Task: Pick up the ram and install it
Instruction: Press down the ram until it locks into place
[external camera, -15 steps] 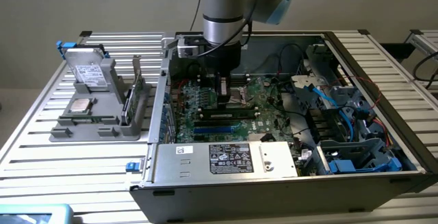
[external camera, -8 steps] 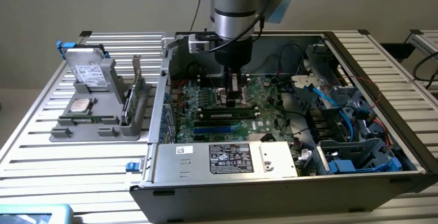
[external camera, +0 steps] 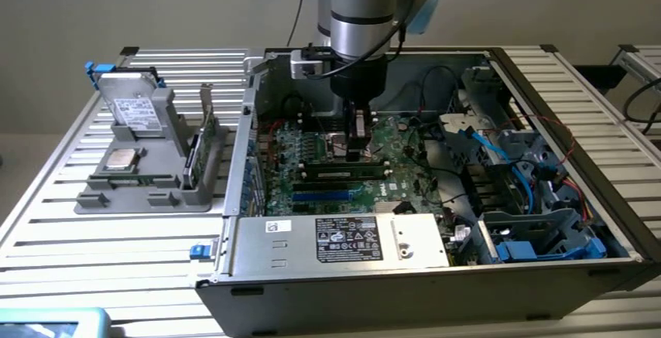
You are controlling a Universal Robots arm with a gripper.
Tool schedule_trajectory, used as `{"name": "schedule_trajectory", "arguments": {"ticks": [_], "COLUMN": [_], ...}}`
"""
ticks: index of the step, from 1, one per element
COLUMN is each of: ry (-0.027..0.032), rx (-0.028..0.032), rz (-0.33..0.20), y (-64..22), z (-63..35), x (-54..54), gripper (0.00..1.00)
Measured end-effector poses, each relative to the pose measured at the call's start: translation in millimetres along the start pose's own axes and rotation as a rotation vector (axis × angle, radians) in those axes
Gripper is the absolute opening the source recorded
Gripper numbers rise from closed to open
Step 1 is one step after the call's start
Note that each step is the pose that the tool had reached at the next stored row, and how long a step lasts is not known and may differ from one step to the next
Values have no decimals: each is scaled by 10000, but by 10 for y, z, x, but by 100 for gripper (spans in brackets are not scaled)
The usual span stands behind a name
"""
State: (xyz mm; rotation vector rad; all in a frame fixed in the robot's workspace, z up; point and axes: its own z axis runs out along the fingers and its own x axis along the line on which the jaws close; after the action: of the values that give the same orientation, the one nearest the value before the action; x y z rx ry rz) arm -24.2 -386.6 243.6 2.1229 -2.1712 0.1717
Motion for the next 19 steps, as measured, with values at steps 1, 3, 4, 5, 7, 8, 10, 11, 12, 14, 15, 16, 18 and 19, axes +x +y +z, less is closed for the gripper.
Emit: {"name": "schedule_trajectory", "arguments": {"ticks": [1,3,4,5,7,8,10,11,12,14,15,16,18,19], "ry": [0,0,-1,-2,-3,-4,-6,-7,-7,-6,-6,-7,-9,-10], "rx": [0,-1,-1,-1,-1,-1,-1,-1,-2,-23,-45,-66,-109,-130], "rz": [-1,1,0,1,2,2,3,4,4,142,285,427,712,850], "y": [-1,-1,-1,-1,-2,-2,-2,-2,-2,-2,-3,-2,-2,-2], "z": [0,-1,-1,-1,-1,-1,0,0,0,0,0,1,2,3], "x": [0,0,1,1,1,1,1,1,1,1,1,1,1,1], "gripper": [11,11,11,11,11,11,11,11,11,11,11,11,11,11]}}
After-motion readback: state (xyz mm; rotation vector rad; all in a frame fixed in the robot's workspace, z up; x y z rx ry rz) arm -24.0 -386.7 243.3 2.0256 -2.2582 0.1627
